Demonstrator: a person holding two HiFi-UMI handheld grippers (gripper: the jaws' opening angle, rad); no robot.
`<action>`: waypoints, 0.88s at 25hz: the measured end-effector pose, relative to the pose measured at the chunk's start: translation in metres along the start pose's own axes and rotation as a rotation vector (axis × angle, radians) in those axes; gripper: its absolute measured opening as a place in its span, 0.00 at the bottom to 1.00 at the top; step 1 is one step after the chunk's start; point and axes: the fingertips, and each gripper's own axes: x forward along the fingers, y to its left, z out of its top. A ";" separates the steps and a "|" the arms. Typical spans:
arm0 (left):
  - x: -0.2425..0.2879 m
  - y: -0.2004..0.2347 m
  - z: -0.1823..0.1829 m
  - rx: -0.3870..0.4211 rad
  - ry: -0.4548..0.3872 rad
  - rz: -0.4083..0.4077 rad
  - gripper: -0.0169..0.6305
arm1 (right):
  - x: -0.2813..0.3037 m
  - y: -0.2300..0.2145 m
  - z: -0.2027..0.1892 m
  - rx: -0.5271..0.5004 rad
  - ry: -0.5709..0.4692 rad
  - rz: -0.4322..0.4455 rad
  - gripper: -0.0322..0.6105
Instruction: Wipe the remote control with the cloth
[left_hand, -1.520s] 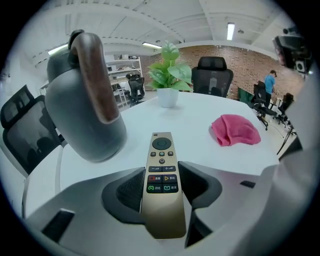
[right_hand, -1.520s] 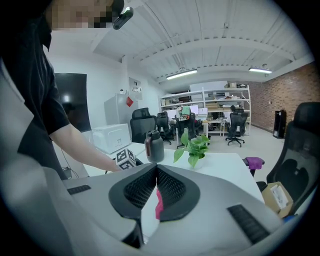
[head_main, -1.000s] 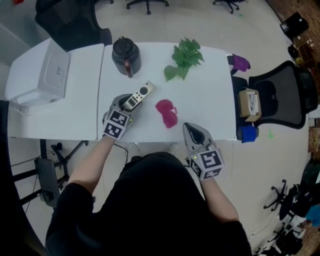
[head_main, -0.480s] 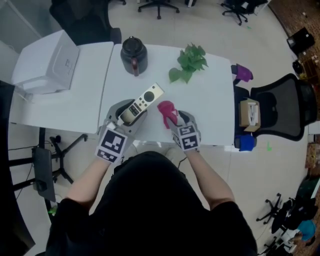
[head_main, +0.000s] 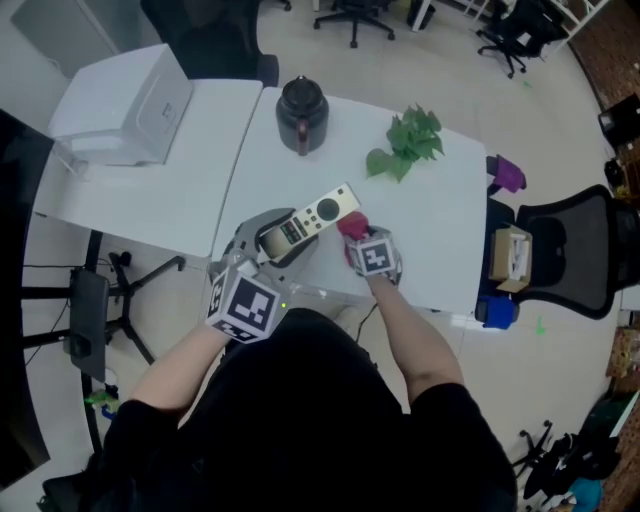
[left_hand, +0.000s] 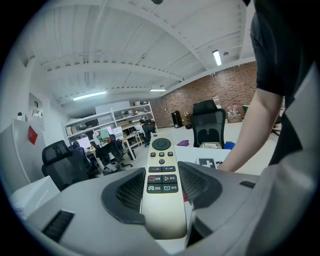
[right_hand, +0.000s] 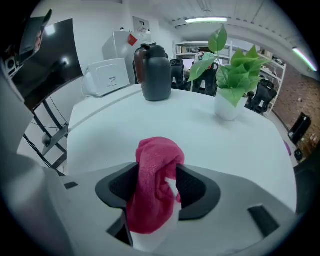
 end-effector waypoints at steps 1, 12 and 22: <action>-0.001 0.000 0.000 0.001 0.000 0.010 0.35 | 0.002 0.000 -0.001 0.001 0.010 0.004 0.42; 0.006 0.004 -0.005 0.071 0.017 0.042 0.35 | -0.037 -0.003 0.016 0.050 -0.134 0.033 0.20; 0.033 0.015 -0.014 0.216 0.059 0.060 0.35 | -0.251 0.015 0.105 -0.061 -0.644 0.001 0.20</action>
